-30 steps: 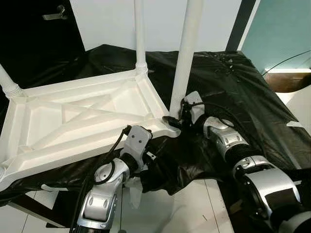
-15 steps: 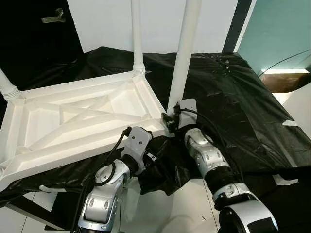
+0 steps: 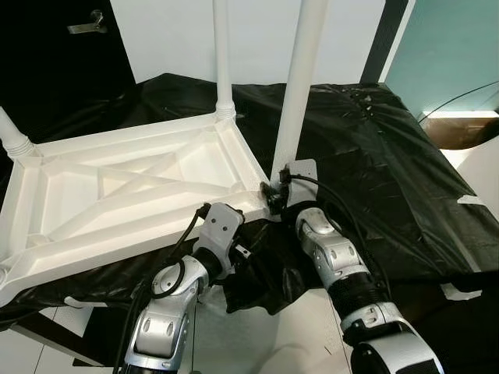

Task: Building children table

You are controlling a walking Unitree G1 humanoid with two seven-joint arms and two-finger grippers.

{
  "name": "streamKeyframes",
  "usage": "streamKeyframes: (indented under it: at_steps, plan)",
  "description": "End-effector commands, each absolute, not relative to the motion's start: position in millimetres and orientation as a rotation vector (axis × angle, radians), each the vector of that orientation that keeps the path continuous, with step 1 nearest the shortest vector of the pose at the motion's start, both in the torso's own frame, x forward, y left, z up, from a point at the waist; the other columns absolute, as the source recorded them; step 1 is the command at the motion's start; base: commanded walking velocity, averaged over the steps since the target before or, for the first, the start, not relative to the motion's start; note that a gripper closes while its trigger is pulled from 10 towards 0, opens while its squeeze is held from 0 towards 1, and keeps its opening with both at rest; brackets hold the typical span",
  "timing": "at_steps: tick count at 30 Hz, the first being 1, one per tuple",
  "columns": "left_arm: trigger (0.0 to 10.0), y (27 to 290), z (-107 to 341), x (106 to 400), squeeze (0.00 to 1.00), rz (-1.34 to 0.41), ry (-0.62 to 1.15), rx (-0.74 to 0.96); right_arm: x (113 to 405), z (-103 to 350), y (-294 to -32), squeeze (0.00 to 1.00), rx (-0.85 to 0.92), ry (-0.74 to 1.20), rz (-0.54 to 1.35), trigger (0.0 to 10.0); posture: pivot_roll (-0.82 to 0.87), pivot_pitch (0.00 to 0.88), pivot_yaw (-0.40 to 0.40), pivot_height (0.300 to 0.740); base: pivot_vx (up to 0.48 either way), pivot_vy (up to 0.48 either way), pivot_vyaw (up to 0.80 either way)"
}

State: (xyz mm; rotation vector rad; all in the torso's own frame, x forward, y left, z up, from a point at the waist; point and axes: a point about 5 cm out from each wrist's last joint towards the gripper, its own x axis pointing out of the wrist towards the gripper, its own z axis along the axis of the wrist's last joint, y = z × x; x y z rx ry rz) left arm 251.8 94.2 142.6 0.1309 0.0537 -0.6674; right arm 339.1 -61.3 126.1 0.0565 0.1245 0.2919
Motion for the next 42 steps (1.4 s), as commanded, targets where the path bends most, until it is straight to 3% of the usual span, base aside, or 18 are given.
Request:
streamKeyframes:
  at_steps: [1, 6, 7, 13, 29, 30, 32, 33, 42]
  plan:
    - [10.0, 97.1, 143.5, 253.3, 0.0, -0.593, 0.051, 0.133, 338.3, 128.8, -61.5, 1.0, 0.063, 0.115, 0.304, 10.0, 0.12, 0.0, -0.07, 0.74, 0.0, 0.0, 0.0]
    - [10.0, 98.5, 143.4, 252.7, 0.0, -0.588, 0.052, 0.134, 343.7, 135.5, -76.3, 1.0, 0.062, 0.086, 0.352, 10.0, 0.12, 0.0, -0.07, 0.74, 0.0, 0.0, 0.0]
    - [10.0, 98.7, 143.4, 252.6, 0.0, -0.588, 0.052, 0.134, 345.7, 136.7, -80.4, 0.0, 0.059, 0.082, 0.386, 10.0, 0.12, 0.0, -0.07, 0.74, 0.0, 0.0, 0.0]
    - [10.0, 98.6, 144.1, 253.4, 0.0, -0.592, 0.051, 0.137, 355.4, 144.4, -90.5, 0.0, 0.021, 0.059, 0.538, 10.0, 0.12, 0.0, -0.064, 0.74, 0.0, 0.0, 0.0]
    - [10.0, 99.6, 146.9, 255.5, 0.0, -0.594, 0.042, 0.146, 366.9, 144.1, -76.3, 0.0, -0.186, 0.115, 0.901, 10.0, 0.13, 0.0, -0.062, 0.74, 0.0, 0.0, 0.0]
    - [10.0, 99.5, 146.8, 255.1, 0.0, -0.594, 0.043, 0.146, 366.8, 142.1, -77.3, 0.0, -0.201, 0.122, 0.915, 4.4, 0.14, 0.0, -0.064, 0.74, 0.0, 0.0, 0.0]
    - [10.0, 99.5, 146.6, 254.8, 0.0, -0.594, 0.043, 0.146, 366.8, 140.7, -78.1, 0.0, -0.21, 0.127, 0.92, 4.4, 0.14, 0.0, -0.064, 0.74, 0.0, 0.0, 0.0]
    - [10.0, 99.5, 146.6, 254.2, 0.0, -0.594, 0.044, 0.146, 367.0, 139.2, -79.5, 0.0, -0.215, 0.133, 0.926, 0.0, 0.14, 0.0, -0.065, 0.74, 0.0, 0.0, 0.0]
    - [10.0, 99.9, 145.7, 252.2, 0.0, -0.598, 0.049, 0.146, 367.3, 134.4, -83.9, 0.0, -0.218, 0.142, 0.94, 0.0, 0.14, 0.0, -0.061, 0.74, 0.0, 0.0, 0.0]
